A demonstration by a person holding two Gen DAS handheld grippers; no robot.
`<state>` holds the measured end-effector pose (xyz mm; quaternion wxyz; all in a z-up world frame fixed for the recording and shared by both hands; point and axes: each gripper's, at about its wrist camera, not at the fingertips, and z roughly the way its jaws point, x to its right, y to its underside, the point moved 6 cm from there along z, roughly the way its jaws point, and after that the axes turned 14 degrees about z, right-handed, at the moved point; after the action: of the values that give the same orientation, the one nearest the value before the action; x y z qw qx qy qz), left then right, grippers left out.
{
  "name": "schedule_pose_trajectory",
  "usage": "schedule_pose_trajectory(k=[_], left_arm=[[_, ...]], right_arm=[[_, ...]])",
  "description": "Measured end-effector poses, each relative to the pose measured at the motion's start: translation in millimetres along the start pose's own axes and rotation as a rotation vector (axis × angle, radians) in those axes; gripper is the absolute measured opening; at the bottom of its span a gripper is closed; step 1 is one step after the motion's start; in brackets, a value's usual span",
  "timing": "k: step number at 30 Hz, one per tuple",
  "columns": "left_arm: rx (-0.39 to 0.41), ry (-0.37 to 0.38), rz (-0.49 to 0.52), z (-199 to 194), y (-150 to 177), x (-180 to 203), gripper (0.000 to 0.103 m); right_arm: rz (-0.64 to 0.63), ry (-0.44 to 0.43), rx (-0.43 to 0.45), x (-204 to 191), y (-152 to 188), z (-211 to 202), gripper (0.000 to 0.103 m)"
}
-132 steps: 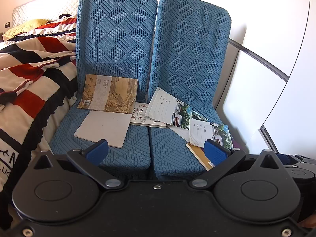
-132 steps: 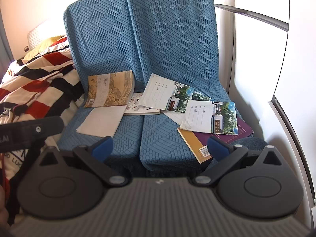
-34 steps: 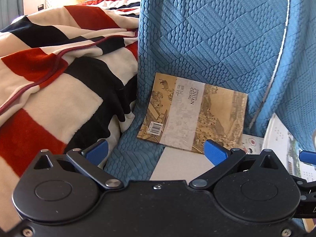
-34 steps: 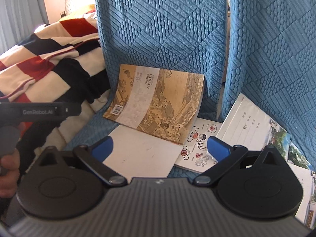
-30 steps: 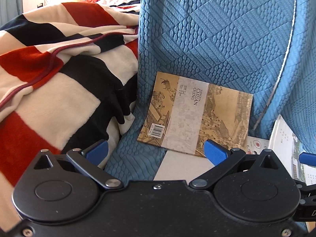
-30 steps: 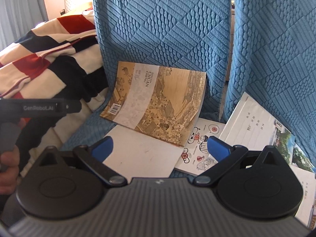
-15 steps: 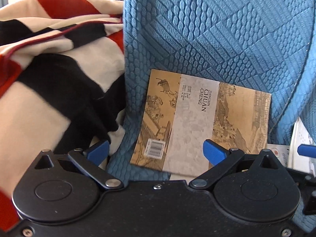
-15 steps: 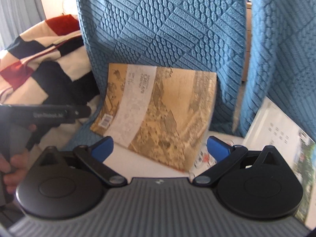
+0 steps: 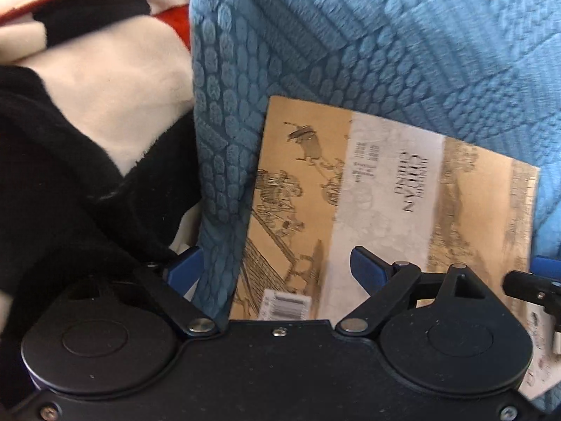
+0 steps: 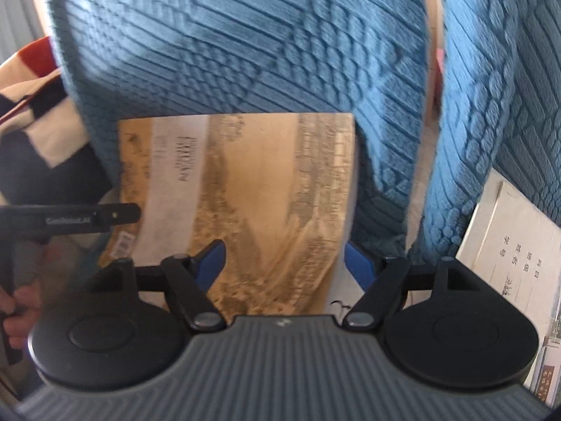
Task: Organize objects
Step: 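Approach the tan Jiangxin Chuan Cheng book with the left gripper, then tilt the left gripper and slide its fingers onto the tan book's spine edge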
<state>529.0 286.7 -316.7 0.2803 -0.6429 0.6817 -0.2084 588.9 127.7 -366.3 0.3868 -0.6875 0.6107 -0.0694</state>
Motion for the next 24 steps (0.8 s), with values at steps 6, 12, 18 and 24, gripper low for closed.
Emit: schedule_pose_trajectory(k=[6, 12, 18, 24], left_arm=[[-0.015, 0.036, 0.015, 20.1, -0.4, 0.9, 0.089], [-0.018, 0.088, 0.024, 34.9, -1.5, -2.9, 0.089], [-0.018, 0.124, 0.034, 40.6, 1.5, -3.1, 0.088], [-0.021, 0.153, 0.044, 48.2, 9.0, 1.8, 0.091]], right_arm=[[0.033, -0.001, -0.018, 9.2, 0.3, 18.0, 0.075], [0.06, -0.014, -0.025, 15.4, 0.2, 32.8, 0.073], [0.109, -0.079, -0.068, 25.0, -7.4, 45.3, 0.074], [0.263, -0.229, -0.105, 48.3, -17.2, 44.1, 0.066]])
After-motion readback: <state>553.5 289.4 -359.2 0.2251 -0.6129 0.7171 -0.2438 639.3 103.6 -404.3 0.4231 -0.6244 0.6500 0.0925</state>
